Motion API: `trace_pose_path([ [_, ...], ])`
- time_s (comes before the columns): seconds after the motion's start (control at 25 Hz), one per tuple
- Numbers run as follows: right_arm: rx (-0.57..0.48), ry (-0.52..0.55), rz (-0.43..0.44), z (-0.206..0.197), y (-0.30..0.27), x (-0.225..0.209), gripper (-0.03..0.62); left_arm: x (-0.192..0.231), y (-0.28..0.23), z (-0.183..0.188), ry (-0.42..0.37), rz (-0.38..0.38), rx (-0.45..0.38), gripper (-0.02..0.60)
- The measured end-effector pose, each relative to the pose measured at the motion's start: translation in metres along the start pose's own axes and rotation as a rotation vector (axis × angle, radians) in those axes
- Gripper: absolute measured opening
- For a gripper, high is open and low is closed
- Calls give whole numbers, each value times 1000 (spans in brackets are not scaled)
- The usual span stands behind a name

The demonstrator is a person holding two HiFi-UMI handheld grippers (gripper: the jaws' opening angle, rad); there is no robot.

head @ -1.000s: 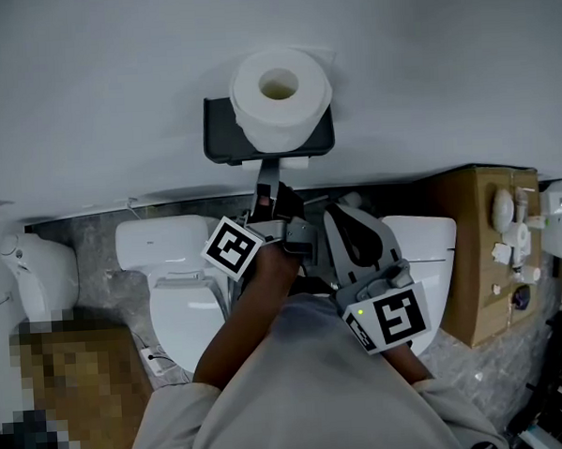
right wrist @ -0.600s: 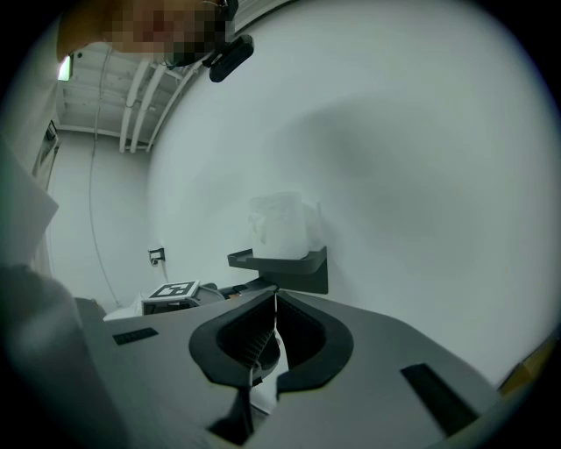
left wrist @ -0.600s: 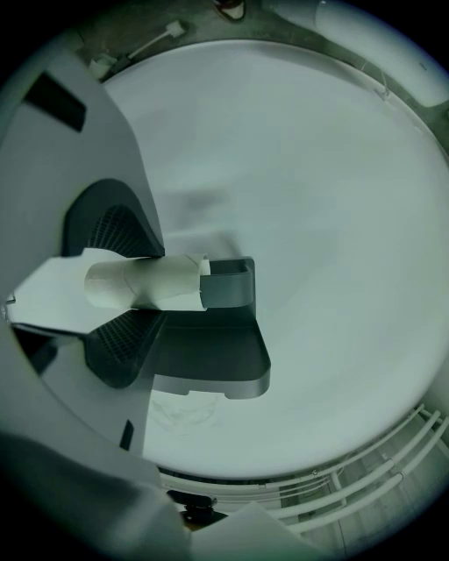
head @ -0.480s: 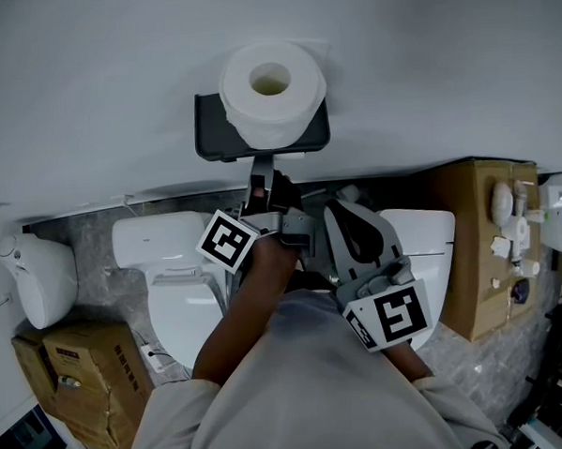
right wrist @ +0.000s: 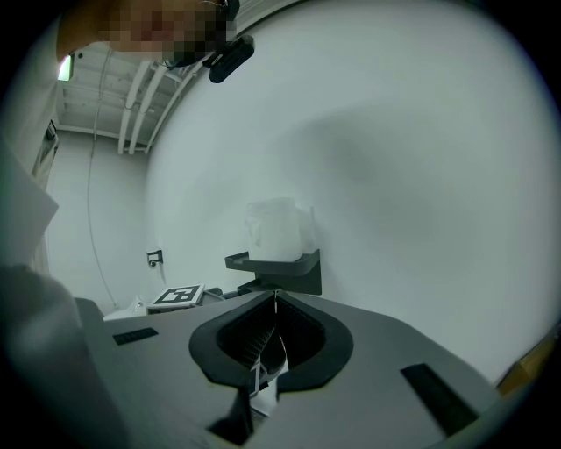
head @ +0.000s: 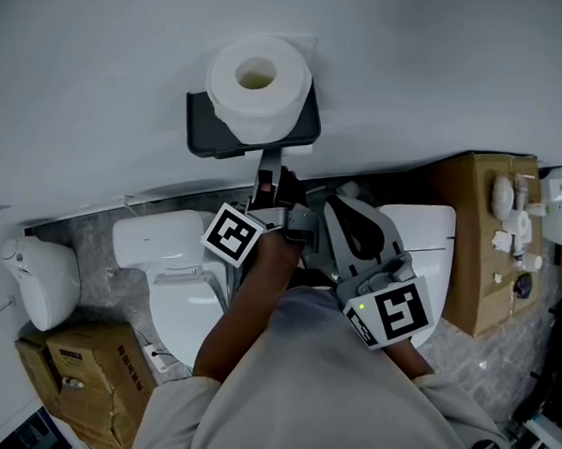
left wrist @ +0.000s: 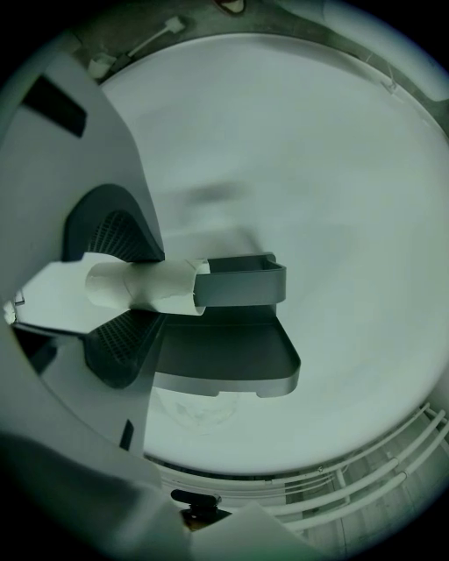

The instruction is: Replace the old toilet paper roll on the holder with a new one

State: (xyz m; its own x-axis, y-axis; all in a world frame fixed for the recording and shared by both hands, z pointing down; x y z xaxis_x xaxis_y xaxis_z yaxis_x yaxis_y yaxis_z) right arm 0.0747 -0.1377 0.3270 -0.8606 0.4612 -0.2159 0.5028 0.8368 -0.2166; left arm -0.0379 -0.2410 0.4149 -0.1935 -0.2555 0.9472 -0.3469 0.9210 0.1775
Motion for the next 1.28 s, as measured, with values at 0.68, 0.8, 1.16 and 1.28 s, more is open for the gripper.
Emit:
trace_pose_path([
  [0.68,-30,-25,-112,1,34,-24,17,-10,-23,-55,6,-42,155,170],
  [0.8,-38,-29,-137,2,43,-31,17,-13,-26,-68,13,-49,187,170],
  [1.16,-53,-39,-191,2,66,-44,17,-27,-27,-104,6,-80,269,170],
  [1.28,-61,-39,-197,4,72,-45,17,-32,-23,-112,-11,-87,293,170],
])
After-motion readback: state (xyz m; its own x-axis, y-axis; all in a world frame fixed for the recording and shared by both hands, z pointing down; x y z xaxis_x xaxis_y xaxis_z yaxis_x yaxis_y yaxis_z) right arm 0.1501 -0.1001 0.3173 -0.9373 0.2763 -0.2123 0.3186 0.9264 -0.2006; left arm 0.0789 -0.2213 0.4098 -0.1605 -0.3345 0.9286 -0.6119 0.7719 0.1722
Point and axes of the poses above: the fingertips, and each gripper's own axes: y backward along the fingers, x to its left, z out of its top, the point moved 5 cm from there along y, backward along the fingers, and after that the axes turned 9 degrees about -y, right-handed, at the moved point
